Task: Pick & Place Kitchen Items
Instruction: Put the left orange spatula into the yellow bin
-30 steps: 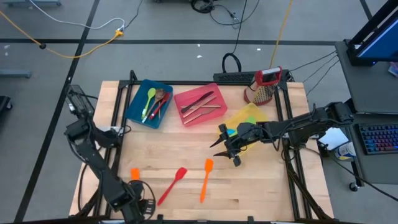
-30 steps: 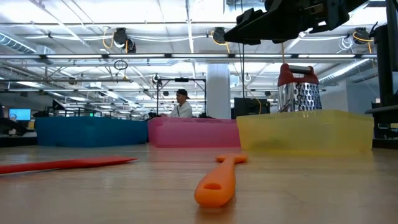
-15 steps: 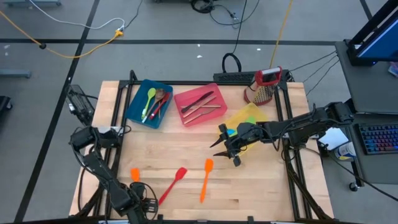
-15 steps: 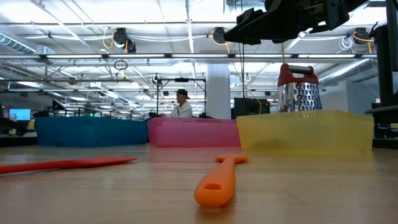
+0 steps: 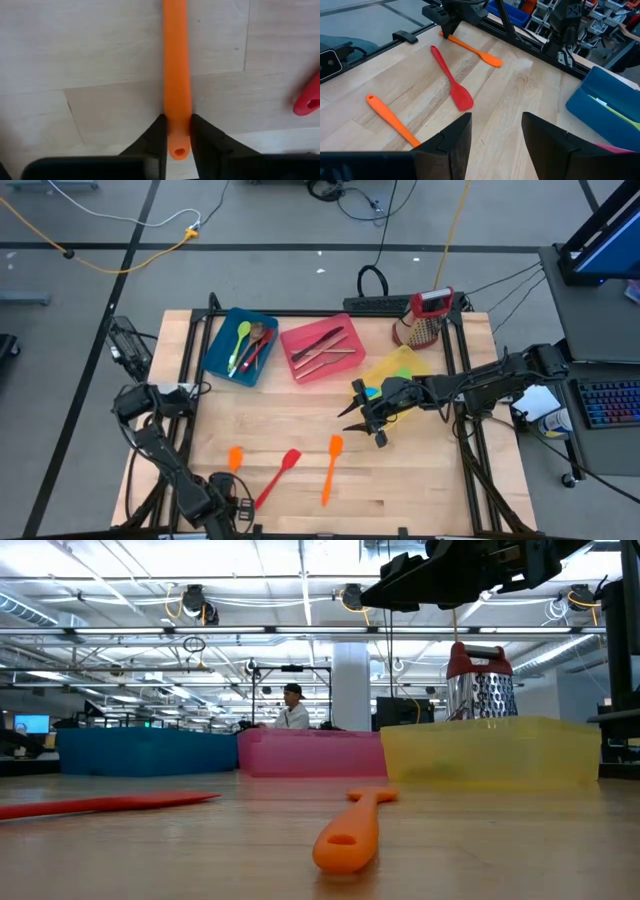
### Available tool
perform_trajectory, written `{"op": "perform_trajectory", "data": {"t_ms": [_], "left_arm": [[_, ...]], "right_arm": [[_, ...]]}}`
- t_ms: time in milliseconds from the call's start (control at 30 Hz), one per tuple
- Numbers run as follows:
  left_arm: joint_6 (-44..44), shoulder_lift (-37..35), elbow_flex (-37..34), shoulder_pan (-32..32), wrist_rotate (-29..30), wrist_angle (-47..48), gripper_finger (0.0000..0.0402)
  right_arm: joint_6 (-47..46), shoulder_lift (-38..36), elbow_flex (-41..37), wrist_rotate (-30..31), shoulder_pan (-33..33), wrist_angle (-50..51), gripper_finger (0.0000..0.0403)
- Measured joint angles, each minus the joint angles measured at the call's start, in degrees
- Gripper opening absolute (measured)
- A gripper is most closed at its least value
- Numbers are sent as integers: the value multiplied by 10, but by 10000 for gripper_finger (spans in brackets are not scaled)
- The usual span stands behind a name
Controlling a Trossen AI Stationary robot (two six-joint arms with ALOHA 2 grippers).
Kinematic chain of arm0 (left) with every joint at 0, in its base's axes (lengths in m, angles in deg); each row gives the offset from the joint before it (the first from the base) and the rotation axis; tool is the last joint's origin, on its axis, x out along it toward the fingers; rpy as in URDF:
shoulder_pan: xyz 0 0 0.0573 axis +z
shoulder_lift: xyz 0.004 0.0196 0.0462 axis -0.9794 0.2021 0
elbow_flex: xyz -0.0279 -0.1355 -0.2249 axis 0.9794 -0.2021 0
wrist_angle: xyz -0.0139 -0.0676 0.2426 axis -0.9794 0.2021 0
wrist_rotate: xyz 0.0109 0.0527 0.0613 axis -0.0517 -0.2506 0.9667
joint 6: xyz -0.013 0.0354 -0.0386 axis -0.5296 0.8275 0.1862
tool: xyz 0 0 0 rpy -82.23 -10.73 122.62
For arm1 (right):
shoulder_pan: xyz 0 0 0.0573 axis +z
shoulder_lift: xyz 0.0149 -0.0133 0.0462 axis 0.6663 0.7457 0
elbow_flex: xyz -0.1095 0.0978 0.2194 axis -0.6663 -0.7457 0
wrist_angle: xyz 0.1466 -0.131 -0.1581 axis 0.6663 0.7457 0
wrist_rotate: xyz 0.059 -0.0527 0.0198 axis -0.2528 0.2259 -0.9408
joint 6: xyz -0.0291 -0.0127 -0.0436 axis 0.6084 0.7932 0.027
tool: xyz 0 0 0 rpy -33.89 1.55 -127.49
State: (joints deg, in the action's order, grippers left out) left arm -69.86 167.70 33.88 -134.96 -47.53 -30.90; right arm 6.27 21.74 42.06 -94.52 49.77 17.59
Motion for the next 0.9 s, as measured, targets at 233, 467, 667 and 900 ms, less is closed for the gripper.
{"op": "perform_trajectory", "data": {"t_ms": [233,467,667,900], "left_arm": [[32,1,0,18,-9,1,50],[100,3,21,46,10,49,47],[155,7,70,64,128,165,35],[259,4,96,96,180,222,5]], "right_arm": [[-13,0,0,0,0,-18,167],[-98,41,1,0,-1,-124,166],[-127,94,0,0,-6,-173,166],[-198,136,0,-2,-20,-228,166]]}}
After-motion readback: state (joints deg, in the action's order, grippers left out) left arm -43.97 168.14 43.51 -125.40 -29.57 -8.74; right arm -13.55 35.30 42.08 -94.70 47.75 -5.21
